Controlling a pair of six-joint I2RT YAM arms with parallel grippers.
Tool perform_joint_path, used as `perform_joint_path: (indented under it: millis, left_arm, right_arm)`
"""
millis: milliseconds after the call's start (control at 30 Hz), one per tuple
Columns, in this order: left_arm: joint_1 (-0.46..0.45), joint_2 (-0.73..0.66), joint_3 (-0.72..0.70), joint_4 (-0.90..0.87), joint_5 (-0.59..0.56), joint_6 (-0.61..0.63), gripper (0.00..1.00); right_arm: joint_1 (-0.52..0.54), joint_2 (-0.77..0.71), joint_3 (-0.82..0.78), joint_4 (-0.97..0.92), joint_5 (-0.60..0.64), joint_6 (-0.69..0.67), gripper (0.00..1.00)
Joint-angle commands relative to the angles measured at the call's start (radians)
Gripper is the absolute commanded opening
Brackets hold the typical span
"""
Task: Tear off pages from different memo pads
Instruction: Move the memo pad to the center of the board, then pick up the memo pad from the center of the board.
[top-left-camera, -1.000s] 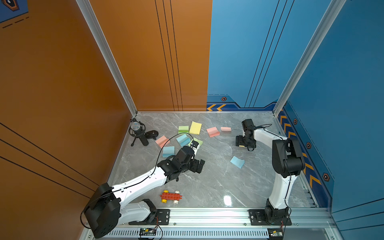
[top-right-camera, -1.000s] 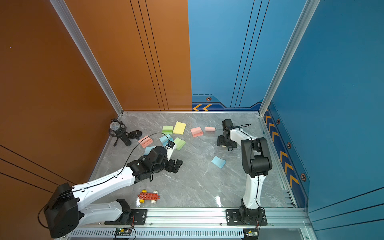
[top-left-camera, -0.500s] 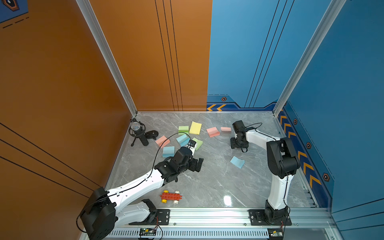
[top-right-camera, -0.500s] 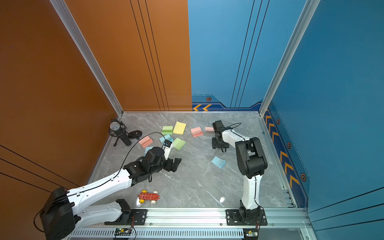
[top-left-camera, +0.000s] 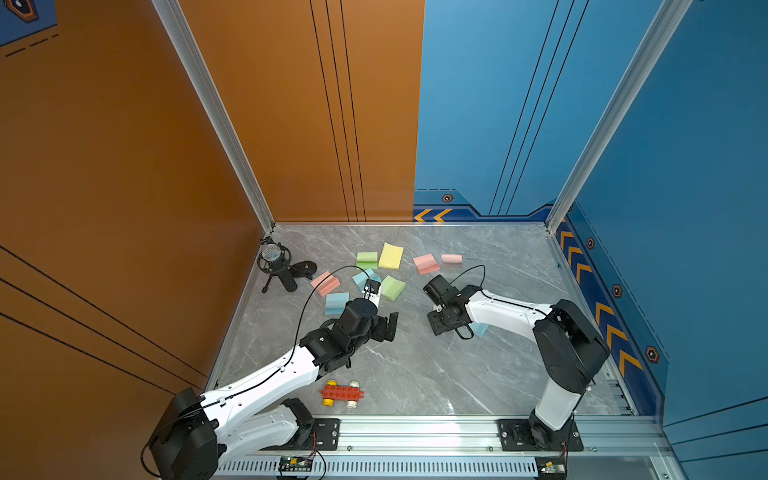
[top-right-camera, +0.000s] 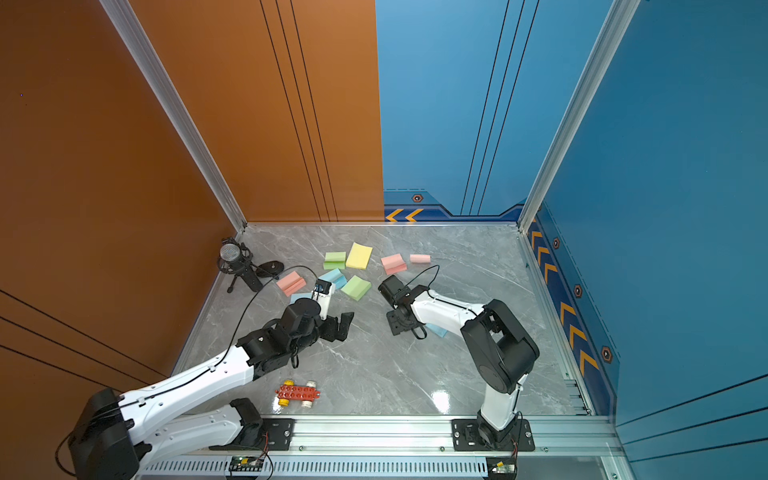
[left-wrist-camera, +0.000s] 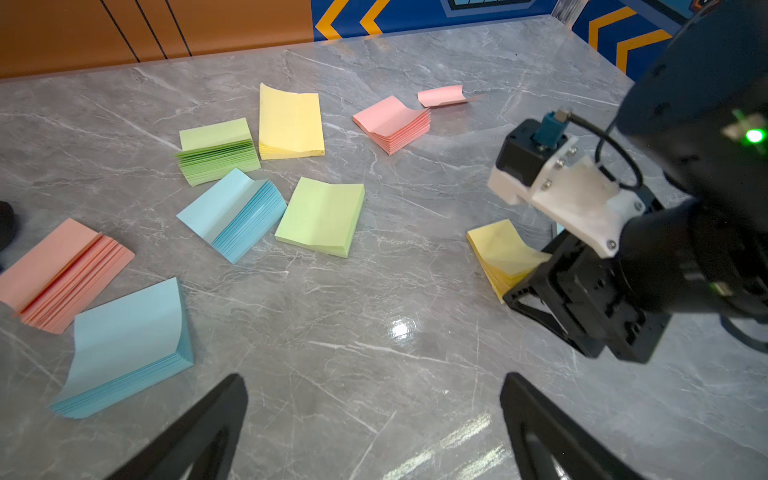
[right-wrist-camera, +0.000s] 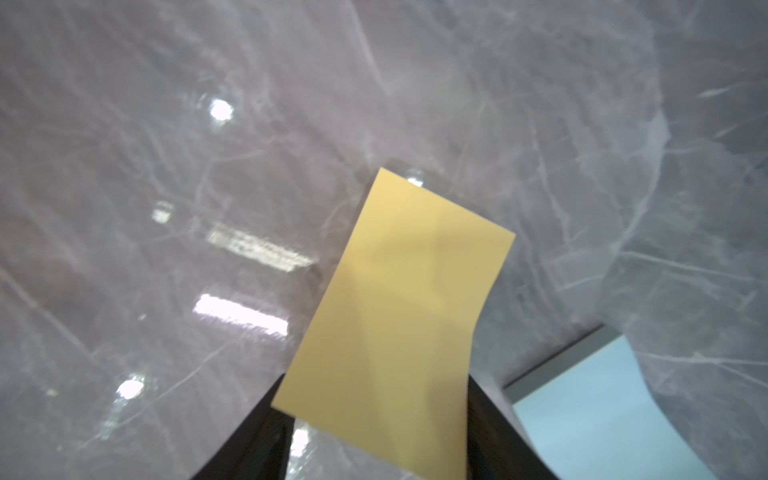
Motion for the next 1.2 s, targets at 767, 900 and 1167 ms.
perform_joint_path:
  millis: [767, 900, 1167]
  left_arm:
    - [-0.032, 0.549, 0.134, 0.111, 0.513, 0.118, 0.99]
    - [-0.042, 0.614, 0.167, 0.110, 0.499, 0.107, 0.98]
    - [-0.039, 0.669, 0.201, 0.104, 0.485, 0.063, 0.95]
  right_arm:
    - [-0.078, -0.680, -0.318, -0.061, -0.002, 0.116, 0.87]
    - [-0.094, -0.745, -0.359, -0.061, -0.013, 0.112, 0.88]
    - [-0.098, -0.756, -0.399, -0.056, -0.025, 0.104, 0.88]
